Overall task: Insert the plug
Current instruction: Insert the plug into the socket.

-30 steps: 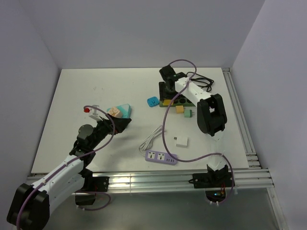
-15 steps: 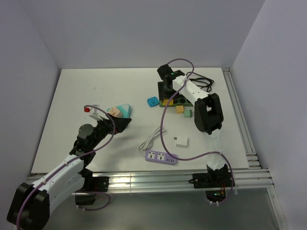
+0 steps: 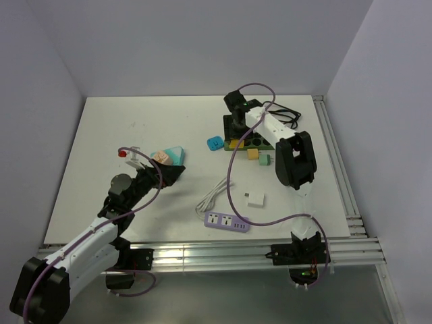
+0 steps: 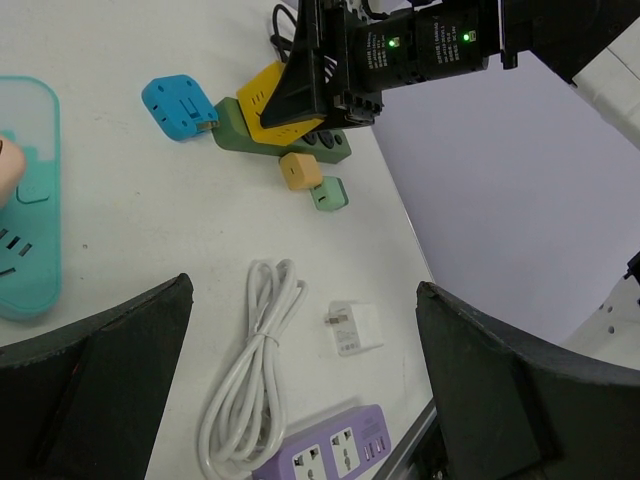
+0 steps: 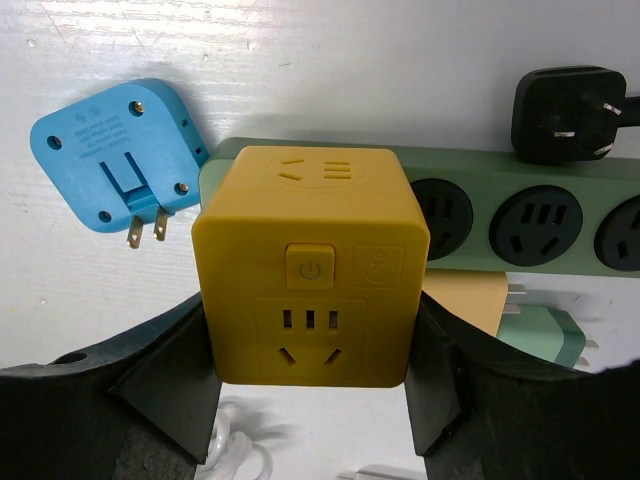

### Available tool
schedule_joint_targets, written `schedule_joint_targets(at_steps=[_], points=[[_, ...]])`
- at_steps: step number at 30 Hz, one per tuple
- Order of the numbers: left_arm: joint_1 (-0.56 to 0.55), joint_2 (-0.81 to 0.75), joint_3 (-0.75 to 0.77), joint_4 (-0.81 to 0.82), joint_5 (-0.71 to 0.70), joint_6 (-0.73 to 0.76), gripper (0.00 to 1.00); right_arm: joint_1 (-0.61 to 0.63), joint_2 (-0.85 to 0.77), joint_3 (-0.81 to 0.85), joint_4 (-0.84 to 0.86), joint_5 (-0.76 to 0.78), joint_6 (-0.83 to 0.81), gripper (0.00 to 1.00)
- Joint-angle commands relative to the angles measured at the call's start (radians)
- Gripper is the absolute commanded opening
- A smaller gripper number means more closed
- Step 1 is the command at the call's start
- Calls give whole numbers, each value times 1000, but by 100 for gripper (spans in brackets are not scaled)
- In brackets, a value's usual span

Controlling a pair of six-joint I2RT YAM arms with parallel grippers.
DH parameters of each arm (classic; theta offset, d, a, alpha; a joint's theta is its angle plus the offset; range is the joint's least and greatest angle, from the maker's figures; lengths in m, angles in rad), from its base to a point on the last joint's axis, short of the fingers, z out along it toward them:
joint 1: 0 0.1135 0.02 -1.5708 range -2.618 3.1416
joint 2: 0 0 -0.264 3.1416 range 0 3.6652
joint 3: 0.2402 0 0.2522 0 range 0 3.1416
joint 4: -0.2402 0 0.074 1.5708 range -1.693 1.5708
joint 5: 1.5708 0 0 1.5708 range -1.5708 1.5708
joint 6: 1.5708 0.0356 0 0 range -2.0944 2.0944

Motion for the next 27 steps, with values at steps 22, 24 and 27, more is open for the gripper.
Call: schedule_joint_targets(at_steps=[22, 24, 27], points=[[0, -34, 53, -15, -9, 38, 100, 1, -207, -122, 100, 6, 41, 100], [0, -25, 55, -13, -9, 40, 99, 4, -252, -139, 102, 29, 47, 100], [1, -2, 55, -1, -10, 43, 99, 25, -333, -178, 100, 69, 55, 100]])
